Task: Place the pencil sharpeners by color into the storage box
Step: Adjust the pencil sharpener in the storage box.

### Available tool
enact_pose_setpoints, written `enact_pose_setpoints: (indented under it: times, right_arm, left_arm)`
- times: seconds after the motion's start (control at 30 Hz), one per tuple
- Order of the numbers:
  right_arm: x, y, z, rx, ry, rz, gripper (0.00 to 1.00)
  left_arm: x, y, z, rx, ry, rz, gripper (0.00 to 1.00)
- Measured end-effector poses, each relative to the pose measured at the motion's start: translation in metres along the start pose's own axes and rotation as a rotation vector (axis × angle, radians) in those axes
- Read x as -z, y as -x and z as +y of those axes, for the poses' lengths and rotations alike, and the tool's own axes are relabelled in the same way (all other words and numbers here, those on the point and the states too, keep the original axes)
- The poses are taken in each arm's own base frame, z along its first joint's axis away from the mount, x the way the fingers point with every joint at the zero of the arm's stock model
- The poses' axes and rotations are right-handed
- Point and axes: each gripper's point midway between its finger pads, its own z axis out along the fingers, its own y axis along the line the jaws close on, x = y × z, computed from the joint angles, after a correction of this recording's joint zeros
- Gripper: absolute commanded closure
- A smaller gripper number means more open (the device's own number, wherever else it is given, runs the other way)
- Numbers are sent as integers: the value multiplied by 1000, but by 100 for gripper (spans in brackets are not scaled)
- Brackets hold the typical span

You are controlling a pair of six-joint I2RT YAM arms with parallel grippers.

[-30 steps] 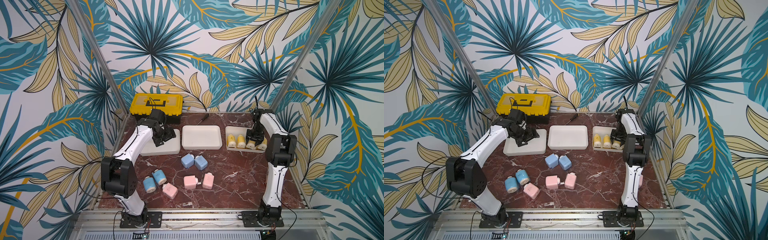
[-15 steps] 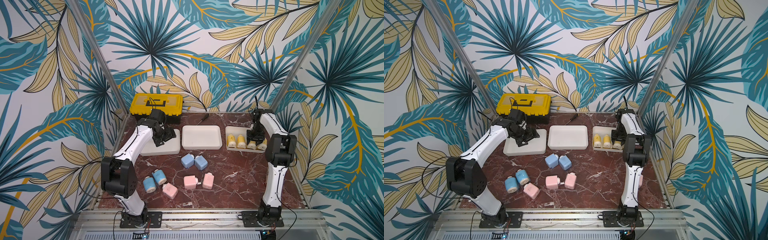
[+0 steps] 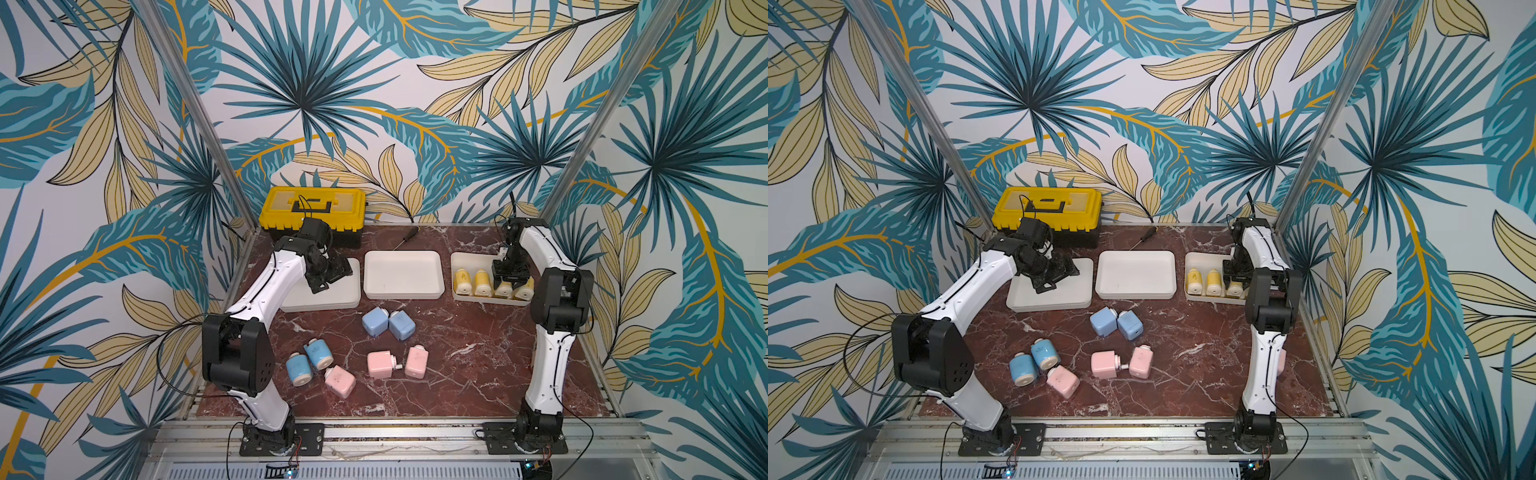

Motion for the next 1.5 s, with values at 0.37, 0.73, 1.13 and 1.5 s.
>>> enact_pose_setpoints:
  times: [0.37, 0.73, 1.13, 1.5]
  right_arm:
    - [3, 3, -1, -4, -7, -19, 30]
    - [95, -8, -9, -55, -9, -242, 28]
    - [83, -36, -61, -228, -120, -166, 23]
    - [27, -24, -68, -290, -38, -52, 24]
  left_arm:
    - [0, 0, -1, -1, -2, 2, 15]
    - [0, -1, -1, -3, -3, 2, 15]
    - [0, 2, -4, -14, -13, -9, 15]
    - [-3, 2, -5, -16, -17, -5, 15]
